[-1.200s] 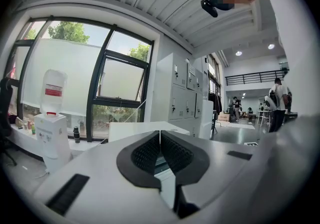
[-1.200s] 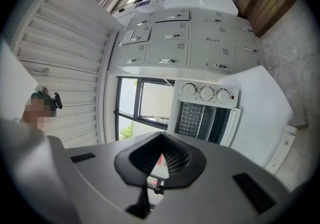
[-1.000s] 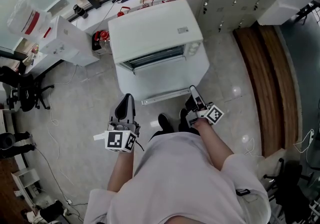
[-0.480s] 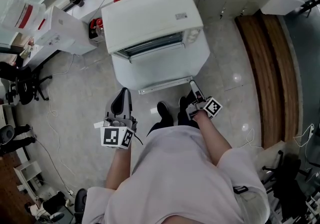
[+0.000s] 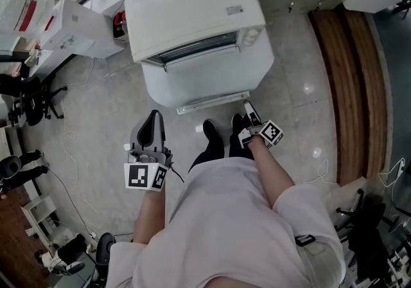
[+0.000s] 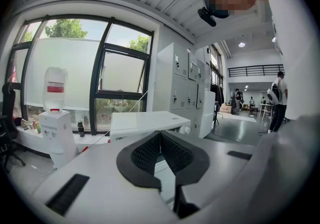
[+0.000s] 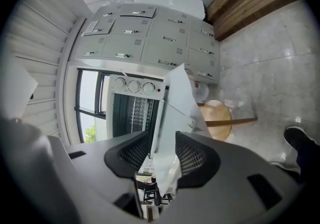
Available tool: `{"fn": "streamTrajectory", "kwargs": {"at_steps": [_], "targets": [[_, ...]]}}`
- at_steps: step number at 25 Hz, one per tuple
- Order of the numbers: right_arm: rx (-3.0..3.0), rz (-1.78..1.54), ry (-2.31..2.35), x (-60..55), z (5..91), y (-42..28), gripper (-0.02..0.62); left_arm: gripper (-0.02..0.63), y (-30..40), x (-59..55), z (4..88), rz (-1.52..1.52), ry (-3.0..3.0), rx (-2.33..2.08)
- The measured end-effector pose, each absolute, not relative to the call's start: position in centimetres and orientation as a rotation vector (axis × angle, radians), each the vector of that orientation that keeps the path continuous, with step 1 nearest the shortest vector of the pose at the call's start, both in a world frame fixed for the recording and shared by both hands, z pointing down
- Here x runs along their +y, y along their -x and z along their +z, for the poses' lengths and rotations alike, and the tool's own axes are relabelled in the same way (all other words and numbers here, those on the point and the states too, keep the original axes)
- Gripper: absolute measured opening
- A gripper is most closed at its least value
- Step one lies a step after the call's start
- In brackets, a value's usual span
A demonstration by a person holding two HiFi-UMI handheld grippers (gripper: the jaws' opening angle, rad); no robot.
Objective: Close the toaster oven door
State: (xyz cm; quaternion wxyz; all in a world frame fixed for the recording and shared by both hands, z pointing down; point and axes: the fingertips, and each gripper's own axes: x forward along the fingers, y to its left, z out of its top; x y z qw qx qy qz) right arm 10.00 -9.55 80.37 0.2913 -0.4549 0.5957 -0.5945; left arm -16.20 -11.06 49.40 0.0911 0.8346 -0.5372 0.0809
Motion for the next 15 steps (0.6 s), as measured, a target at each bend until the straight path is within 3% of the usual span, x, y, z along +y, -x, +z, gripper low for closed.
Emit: {"fn": "streamTrajectory", "kwargs": {"at_steps": [15], "targets": [[1.514, -1.745, 1.339, -8.8, 87.0, -8.7, 0.167, 0.021, 16.4, -11.4, 51.0, 0.308, -2.424, -1.592]]}}
